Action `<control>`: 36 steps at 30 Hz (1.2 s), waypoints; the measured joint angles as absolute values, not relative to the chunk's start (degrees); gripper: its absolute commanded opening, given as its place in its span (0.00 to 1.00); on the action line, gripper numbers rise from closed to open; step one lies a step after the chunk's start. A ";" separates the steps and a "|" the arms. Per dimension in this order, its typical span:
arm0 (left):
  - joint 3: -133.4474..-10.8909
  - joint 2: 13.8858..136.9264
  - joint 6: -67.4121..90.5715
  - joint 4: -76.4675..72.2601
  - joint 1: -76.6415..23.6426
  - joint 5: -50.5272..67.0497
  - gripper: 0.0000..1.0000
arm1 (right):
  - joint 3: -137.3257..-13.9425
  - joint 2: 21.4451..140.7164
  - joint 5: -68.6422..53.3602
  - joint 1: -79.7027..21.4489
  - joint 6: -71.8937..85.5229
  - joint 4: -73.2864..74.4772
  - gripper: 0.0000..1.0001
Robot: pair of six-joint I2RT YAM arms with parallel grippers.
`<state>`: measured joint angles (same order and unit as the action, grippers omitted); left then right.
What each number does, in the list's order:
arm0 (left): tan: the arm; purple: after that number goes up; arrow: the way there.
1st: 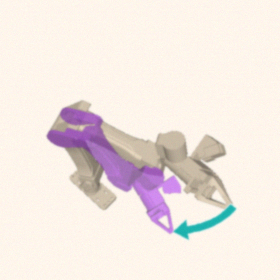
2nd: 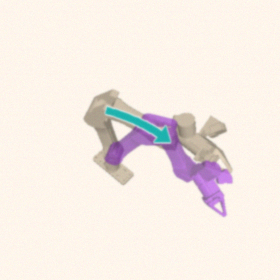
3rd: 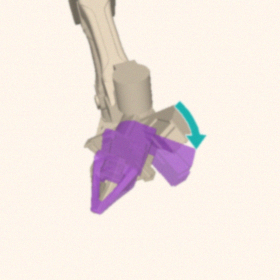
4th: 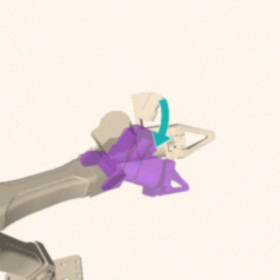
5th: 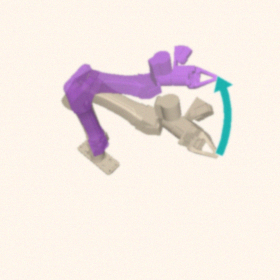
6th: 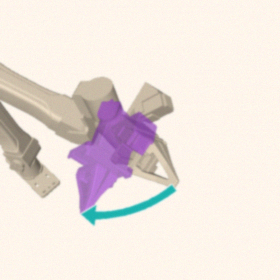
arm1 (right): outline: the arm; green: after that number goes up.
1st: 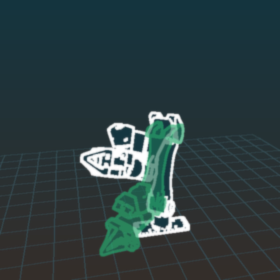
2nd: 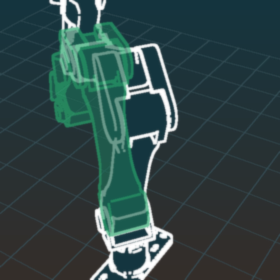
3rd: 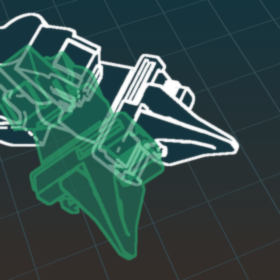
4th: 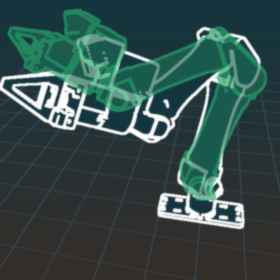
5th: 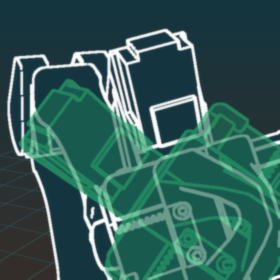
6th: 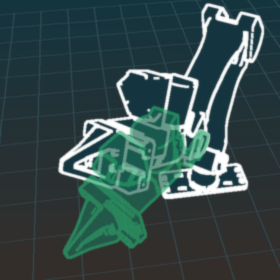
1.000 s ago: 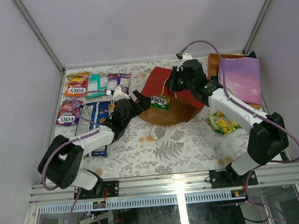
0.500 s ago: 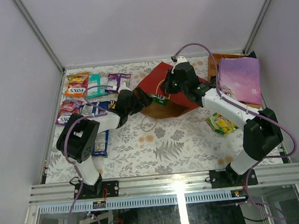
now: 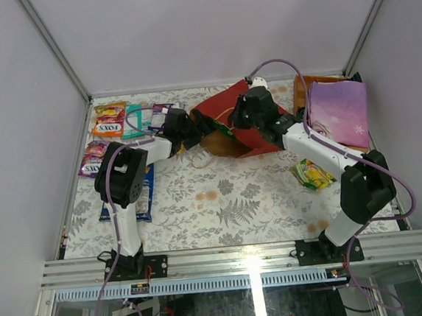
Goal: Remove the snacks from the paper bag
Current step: Take out the snack from the paper bag.
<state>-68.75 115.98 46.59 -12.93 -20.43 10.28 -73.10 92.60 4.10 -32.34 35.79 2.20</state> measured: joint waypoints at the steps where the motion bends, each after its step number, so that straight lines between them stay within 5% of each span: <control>1: -68.75 115.90 46.78 -12.58 -20.27 11.07 0.83 | -73.10 92.66 4.12 -32.38 35.90 2.20 0.00; 13: -51.29 96.99 55.31 -15.73 -21.37 15.51 0.76 | -73.10 93.78 5.61 -32.75 36.67 0.40 0.00; 24: -57.80 115.13 67.22 -29.26 -26.55 16.64 0.52 | -73.10 95.37 5.61 -32.75 36.67 -0.75 0.00; 36: -64.75 124.70 79.13 -35.81 -28.42 3.31 0.64 | -72.23 94.85 6.24 -32.75 36.67 -1.21 0.00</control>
<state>-64.75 124.70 79.13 -35.81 -28.42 3.31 -72.23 94.85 6.24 -32.75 36.67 -1.21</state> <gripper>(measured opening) 0.610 0.010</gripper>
